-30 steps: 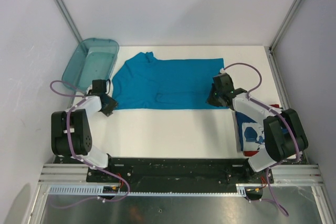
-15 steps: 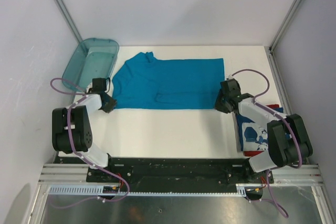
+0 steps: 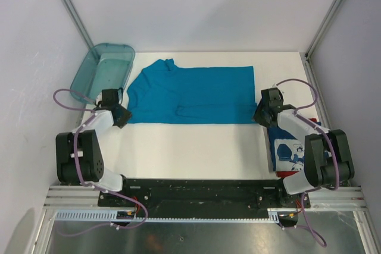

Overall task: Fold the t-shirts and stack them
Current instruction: Fold the flattened tshirt in 1/3 of the way

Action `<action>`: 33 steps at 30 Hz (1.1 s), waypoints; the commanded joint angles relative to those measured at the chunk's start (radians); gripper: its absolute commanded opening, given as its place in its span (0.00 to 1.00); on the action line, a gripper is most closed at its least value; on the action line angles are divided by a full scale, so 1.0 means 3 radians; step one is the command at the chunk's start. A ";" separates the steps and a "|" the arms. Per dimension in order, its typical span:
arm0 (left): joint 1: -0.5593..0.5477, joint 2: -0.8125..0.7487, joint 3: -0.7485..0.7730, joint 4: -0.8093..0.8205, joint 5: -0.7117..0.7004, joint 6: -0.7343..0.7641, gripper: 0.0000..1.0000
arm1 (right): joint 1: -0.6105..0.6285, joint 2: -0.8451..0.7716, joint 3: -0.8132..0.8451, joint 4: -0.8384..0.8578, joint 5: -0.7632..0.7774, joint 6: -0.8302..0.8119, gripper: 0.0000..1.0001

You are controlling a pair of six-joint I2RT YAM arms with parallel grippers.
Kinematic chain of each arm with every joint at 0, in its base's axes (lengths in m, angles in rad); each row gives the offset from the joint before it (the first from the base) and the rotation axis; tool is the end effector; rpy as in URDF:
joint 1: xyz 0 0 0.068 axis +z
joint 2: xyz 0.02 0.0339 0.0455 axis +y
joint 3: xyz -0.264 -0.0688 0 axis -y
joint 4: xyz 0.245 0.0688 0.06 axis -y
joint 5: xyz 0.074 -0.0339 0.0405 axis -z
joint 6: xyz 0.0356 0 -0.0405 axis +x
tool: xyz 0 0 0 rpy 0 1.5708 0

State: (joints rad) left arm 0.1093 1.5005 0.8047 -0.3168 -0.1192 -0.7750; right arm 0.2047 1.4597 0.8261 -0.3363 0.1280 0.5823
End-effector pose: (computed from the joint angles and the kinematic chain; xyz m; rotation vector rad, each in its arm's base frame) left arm 0.2837 0.0354 0.1731 -1.1415 2.3083 -0.0959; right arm 0.2805 0.0536 0.1890 0.5252 2.4807 0.1511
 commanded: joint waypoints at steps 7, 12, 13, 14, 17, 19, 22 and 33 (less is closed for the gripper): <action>0.0029 -0.0272 -0.0061 0.0052 0.0157 0.0122 0.42 | -0.0170 0.0334 0.0000 0.0250 0.0069 -0.0044 0.44; 0.0029 -0.0281 -0.0059 0.0053 0.0174 0.0143 0.43 | -0.0206 0.0497 0.0005 0.0358 0.0069 -0.0020 0.44; 0.0027 -0.0279 -0.0062 0.0051 0.0173 0.0151 0.43 | -0.0209 0.0518 0.0006 0.0376 0.0067 -0.0017 0.44; 0.0028 -0.0283 -0.0071 0.0050 0.0168 0.0161 0.44 | -0.0208 0.0539 0.0007 0.0388 0.0065 -0.0012 0.44; 0.0034 -0.0281 -0.0086 0.0055 0.0142 0.0179 0.46 | -0.0210 0.0579 0.0018 0.0414 0.0057 0.0000 0.42; 0.0033 -0.0245 -0.0090 0.0063 0.0143 0.0196 0.48 | -0.0204 0.0587 0.0027 0.0409 0.0061 -0.0001 0.34; 0.0034 -0.0164 -0.0070 0.0095 0.0163 0.0228 0.51 | -0.0201 0.0581 0.0052 0.0361 0.0069 -0.0010 0.21; 0.0040 0.0134 0.0027 0.0181 0.0038 0.0271 0.51 | -0.0197 0.0515 0.0088 0.0227 0.0076 -0.0037 0.00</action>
State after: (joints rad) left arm 0.1120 1.5169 0.7834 -0.2958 -0.0757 -0.7212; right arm 0.1467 1.6112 0.8375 -0.2115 0.1341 0.5831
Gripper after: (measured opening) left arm 0.513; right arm 0.011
